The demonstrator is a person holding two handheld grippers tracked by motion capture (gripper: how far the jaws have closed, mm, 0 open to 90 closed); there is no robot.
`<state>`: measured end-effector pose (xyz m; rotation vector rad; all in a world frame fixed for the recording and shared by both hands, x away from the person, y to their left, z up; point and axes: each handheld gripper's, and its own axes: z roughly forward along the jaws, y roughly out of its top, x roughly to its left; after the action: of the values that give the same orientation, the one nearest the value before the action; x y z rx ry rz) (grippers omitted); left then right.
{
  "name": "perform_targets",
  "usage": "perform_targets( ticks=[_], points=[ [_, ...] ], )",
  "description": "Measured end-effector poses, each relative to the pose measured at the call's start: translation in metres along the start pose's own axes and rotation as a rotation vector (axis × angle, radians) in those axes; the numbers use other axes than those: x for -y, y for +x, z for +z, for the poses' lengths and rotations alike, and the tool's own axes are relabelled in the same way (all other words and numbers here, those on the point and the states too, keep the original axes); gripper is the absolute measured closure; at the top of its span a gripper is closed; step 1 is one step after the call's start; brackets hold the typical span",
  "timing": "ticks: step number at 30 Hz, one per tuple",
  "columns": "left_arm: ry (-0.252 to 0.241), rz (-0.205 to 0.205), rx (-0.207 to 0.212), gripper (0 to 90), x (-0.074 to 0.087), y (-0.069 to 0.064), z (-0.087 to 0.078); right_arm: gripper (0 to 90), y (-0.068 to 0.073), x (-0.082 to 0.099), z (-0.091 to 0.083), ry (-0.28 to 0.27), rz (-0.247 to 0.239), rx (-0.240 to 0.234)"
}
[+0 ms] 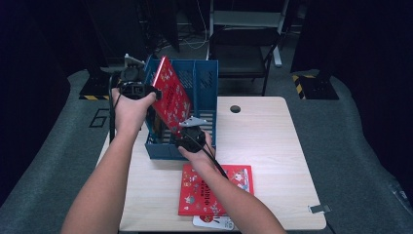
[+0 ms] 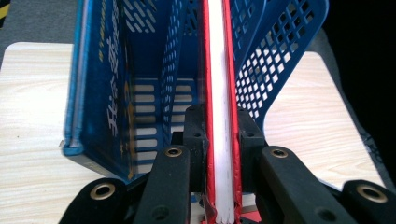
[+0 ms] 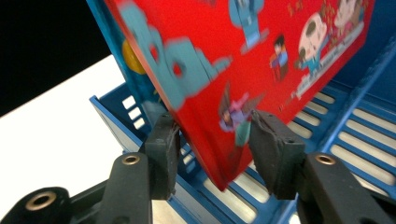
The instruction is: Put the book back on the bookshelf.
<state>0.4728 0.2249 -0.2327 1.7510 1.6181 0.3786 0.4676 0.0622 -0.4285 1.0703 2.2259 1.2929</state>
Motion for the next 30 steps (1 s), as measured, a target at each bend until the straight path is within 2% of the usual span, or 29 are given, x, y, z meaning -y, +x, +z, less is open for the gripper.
perform_targets(
  ticks=[1,2,3,11,21,22,30],
  points=[
    [0.009,0.011,-0.003,79.2,0.0,0.0,0.001,53.5,-0.001,-0.001,0.0,0.004,-0.003,-0.002],
    [-0.003,-0.003,-0.007,79.2,0.001,-0.001,0.003,53.8,-0.001,-0.001,0.001,0.003,-0.004,-0.001],
    [0.015,0.016,-0.006,79.2,0.001,0.0,0.004,54.3,0.0,-0.001,0.001,0.003,-0.002,0.0],
    [0.005,-0.017,-0.016,78.9,0.002,0.002,0.01,56.2,-0.008,-0.004,0.005,0.026,0.007,-0.003],
    [0.008,-0.003,-0.033,79.0,0.003,0.0,0.016,56.7,-0.009,-0.005,0.01,0.039,0.002,0.0],
    [0.003,-0.018,-0.032,79.0,0.004,-0.001,0.017,56.6,-0.009,-0.005,0.011,0.047,0.002,0.0],
    [0.017,-0.002,-0.032,79.0,0.009,-0.001,0.027,56.3,-0.011,-0.005,0.012,0.046,0.015,-0.001]
  ],
)
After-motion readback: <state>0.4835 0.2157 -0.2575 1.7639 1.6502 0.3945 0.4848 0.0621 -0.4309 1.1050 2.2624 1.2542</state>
